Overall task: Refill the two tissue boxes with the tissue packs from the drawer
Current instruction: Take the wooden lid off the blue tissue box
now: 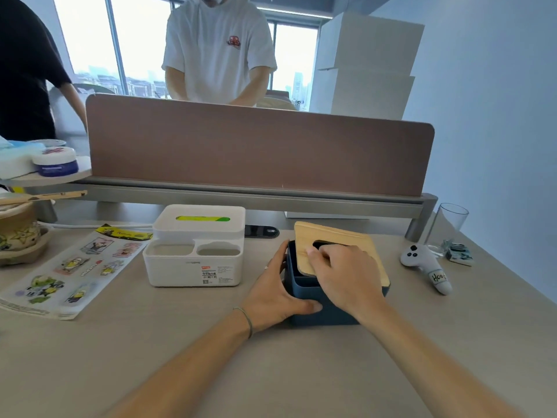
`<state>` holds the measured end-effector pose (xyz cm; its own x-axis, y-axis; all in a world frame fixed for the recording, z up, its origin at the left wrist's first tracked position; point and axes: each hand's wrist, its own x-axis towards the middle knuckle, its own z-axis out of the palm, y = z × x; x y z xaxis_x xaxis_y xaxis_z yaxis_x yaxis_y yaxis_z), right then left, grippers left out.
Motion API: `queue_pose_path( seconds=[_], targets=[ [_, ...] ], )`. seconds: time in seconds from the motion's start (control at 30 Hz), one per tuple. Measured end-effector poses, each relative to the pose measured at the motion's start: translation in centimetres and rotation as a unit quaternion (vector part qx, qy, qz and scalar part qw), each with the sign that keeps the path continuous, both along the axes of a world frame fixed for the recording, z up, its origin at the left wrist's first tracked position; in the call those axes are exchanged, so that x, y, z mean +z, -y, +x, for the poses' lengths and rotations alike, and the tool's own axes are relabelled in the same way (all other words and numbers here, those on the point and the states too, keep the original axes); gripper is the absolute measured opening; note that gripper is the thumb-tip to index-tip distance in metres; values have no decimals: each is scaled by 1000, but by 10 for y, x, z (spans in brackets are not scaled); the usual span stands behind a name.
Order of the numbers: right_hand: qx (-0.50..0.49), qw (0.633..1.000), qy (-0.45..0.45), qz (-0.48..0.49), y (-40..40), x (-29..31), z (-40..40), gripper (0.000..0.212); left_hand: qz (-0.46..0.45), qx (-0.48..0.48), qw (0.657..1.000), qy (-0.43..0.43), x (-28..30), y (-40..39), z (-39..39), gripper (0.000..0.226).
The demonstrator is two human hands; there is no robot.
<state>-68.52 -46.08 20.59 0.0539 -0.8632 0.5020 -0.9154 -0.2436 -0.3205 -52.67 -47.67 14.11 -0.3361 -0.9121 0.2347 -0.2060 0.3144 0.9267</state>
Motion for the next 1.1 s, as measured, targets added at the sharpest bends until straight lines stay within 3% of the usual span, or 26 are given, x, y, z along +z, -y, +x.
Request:
queue_pose_path(
  seconds=[0.13, 0.3, 0.4, 0.5, 0.73, 0.97, 1.1],
  targets=[
    [16, 999, 19, -20, -4, 8, -8, 51, 14, 2, 1000, 5, 15, -6, 4, 132],
    [39, 997, 63, -38, -11, 14, -29, 47, -98, 75, 992, 37, 57, -25, -4, 126],
    [27, 998, 37, -40, -23, 20, -49, 30, -147, 52, 984, 86, 84, -36, -28, 123],
    [-3, 998, 12, -54, -43, 19, -81, 30, -163, 2, 978, 133, 93, -41, -61, 122],
    [-50, 997, 51, -16, -99, -2, -172, 19, -137, -115, 962, 206, 79, -52, -146, 121],
    [-64, 994, 43, 75, -118, -46, -218, 15, -250, -112, 890, 364, 41, -71, -191, 106],
    [-58, 992, 39, 102, -120, -62, -227, 14, -200, -98, 904, 366, 20, -68, -203, 108]
  ],
)
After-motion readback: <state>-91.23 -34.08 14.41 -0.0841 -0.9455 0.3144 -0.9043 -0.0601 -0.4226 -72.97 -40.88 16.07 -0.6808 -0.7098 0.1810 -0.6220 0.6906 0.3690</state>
